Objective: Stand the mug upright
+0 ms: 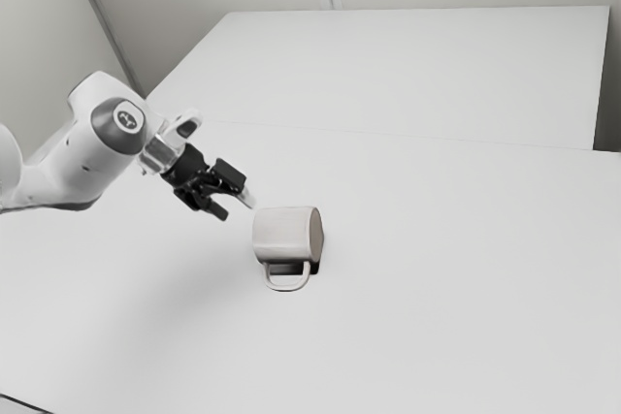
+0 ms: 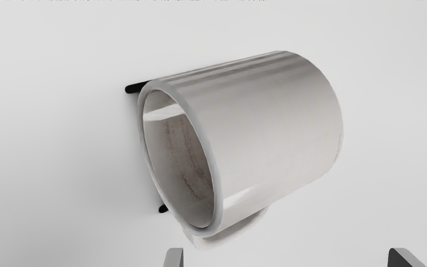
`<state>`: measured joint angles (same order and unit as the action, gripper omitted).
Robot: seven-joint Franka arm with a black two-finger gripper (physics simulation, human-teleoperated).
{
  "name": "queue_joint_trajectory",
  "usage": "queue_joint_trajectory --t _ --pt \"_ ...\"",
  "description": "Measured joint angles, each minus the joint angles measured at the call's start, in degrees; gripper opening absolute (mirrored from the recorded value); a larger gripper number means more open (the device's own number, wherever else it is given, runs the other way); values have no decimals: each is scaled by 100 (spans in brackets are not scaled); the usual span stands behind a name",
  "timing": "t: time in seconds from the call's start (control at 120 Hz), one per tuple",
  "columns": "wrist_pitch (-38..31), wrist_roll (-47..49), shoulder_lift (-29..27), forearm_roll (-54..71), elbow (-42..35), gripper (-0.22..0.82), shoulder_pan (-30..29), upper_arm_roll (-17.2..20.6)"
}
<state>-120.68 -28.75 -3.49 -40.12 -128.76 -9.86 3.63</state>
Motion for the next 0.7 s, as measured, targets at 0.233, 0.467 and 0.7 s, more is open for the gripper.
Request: queue_joint_trajectory --t 0.233,0.467,0.7 --pt "-35 -851 208 -710 -169 60 -152 -2" --pt "17 -1580 608 -1299 -168 60 -388 -3" --pt "137 -2186 882 -1710 -7 60 -395 4"
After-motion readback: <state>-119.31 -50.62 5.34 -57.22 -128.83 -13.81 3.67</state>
